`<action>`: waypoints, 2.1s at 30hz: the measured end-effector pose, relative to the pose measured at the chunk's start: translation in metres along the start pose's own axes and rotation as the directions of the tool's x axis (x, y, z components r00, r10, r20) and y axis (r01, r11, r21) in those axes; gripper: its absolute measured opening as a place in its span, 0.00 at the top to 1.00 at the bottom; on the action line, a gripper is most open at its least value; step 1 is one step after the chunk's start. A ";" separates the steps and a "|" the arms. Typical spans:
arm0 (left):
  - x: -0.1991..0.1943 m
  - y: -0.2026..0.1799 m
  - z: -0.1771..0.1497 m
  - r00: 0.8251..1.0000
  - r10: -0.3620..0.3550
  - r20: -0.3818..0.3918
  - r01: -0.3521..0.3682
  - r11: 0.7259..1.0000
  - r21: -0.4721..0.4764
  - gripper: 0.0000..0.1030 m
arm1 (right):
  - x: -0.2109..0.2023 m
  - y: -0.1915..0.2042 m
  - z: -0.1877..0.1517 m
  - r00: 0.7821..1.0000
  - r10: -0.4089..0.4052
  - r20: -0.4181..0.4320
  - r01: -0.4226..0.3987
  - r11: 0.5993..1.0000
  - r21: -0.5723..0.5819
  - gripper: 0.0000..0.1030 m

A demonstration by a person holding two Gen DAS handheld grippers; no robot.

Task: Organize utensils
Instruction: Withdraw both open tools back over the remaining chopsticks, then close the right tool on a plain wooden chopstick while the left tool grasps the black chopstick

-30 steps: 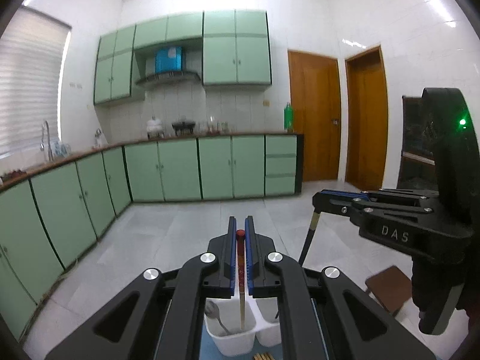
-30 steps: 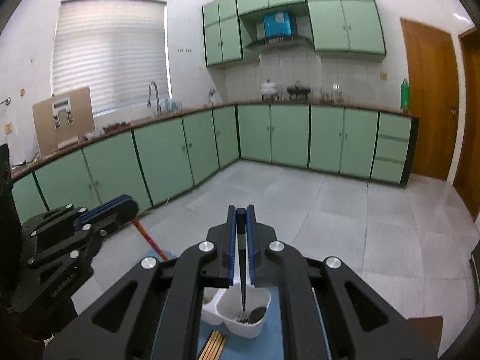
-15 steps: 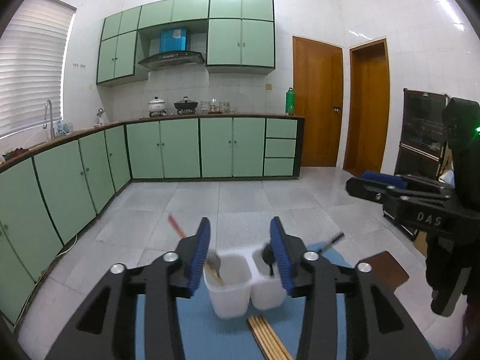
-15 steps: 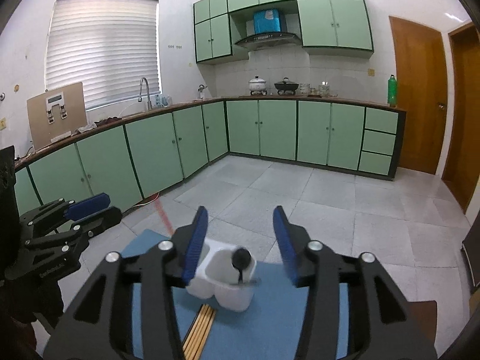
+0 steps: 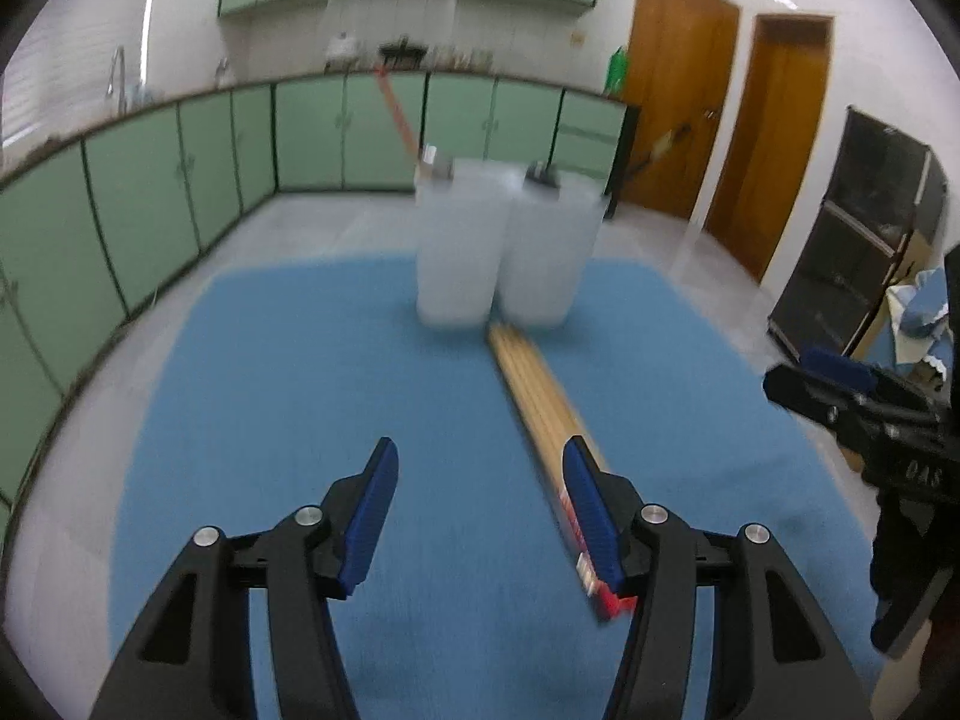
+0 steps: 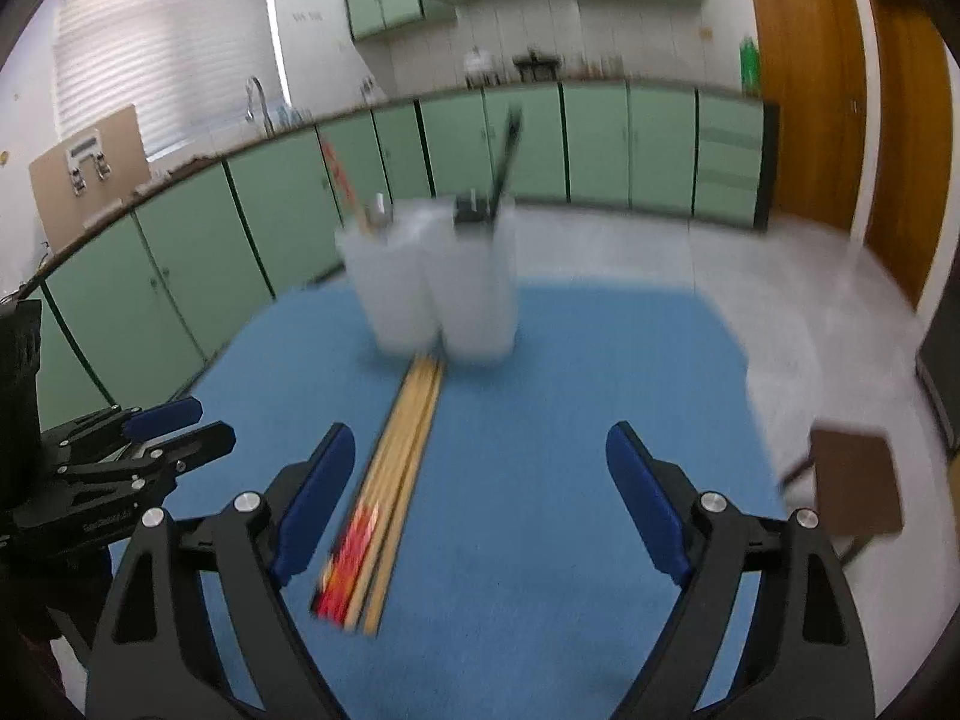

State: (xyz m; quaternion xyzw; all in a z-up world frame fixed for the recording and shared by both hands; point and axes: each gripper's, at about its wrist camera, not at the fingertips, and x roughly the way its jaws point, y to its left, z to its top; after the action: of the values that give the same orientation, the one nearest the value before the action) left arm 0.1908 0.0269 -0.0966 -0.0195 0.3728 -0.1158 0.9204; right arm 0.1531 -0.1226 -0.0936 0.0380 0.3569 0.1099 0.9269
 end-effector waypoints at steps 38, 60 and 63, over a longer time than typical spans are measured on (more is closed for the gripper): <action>0.023 -0.010 -0.057 0.991 0.053 -0.121 -0.052 0.999 0.013 0.45 | 0.037 0.054 -0.062 0.983 -0.035 -0.182 0.015 0.994 -0.109 0.93; 0.028 -0.050 -0.061 0.988 0.008 -0.157 0.010 0.993 0.116 0.45 | 0.024 0.016 -0.065 0.983 -0.056 -0.172 0.052 0.998 -0.026 0.94; 0.027 -0.044 -0.062 0.988 0.023 -0.154 -0.005 0.993 0.117 0.45 | 0.024 0.016 -0.066 0.984 -0.054 -0.172 0.051 0.998 -0.026 0.94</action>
State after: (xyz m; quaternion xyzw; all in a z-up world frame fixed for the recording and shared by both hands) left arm 0.1580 -0.0188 -0.1541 0.0458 0.4359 -0.1321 0.8891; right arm 0.1234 -0.1020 -0.1553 0.0091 0.4358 0.0921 0.8953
